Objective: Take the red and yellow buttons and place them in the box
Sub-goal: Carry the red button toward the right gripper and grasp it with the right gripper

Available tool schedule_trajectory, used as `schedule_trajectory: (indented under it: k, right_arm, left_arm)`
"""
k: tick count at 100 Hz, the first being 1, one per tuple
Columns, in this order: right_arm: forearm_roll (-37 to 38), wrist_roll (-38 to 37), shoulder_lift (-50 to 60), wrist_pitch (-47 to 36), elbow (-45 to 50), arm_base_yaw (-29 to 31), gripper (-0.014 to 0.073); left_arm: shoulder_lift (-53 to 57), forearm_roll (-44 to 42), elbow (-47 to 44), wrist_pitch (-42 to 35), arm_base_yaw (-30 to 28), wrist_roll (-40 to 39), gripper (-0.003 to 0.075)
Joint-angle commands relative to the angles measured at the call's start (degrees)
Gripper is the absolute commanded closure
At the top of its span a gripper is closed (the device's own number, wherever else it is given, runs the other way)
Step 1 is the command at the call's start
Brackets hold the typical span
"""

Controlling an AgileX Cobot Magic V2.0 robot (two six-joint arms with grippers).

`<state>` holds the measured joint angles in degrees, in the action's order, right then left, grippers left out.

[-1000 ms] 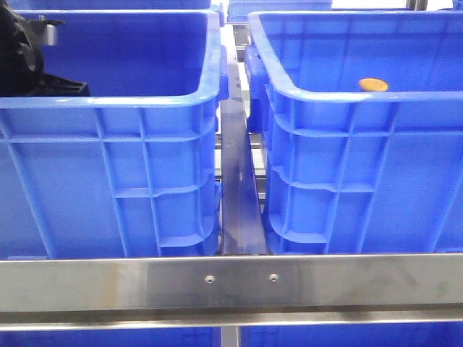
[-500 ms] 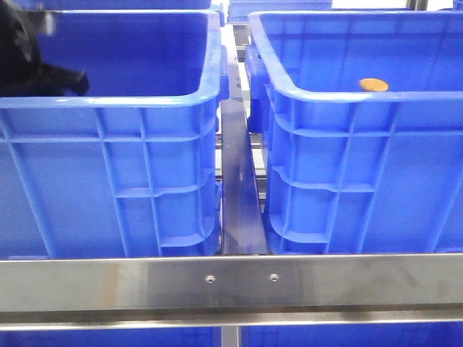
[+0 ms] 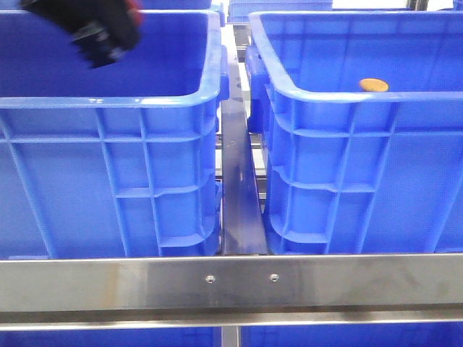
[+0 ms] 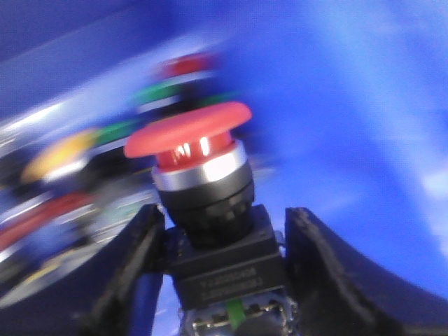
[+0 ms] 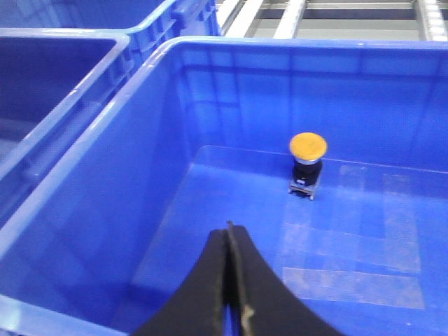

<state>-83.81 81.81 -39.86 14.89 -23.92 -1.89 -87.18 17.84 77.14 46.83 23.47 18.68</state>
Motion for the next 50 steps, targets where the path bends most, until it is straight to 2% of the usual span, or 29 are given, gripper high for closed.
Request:
schedule_trajectory:
  k: [1, 14, 26, 33, 46, 50]
  right_arm:
    - [-1.57, 0.30, 0.10, 1.99, -1.66, -0.16, 0.0650]
    - [-1.57, 0.30, -1.27, 4.30, -2.04, -0.16, 0.0634]
    - [-1.57, 0.30, -3.71, 9.10, -4.00, -0.16, 0.0544]
    - [-1.57, 0.24, -5.94, 13.60, -5.94, -0.16, 0.0435]
    - [-1.84, -3.48, -11.02, 23.49, -11.00, -0.16, 0.0099]
    - [-1.84, -5.45, -12.33, 26.36, -12.79, -0.16, 0.0027]
  left_arm:
    - [2.85, 10.58, 1.70, -1.36, 2.26, 9.04, 0.0740]
    - [2.85, 19.31, 1.70, 0.10, 4.83, 17.34, 0.0740]
    - [2.85, 25.18, 1.70, 3.55, 6.13, 23.59, 0.0740]
    - [2.85, 26.70, 1.70, 5.58, 6.94, 26.44, 0.0740]
    - [2.85, 26.78, 1.70, 7.55, 7.64, 28.01, 0.0740]
    - [2.85, 26.78, 1.70, 8.06, 7.64, 28.01, 0.0740]
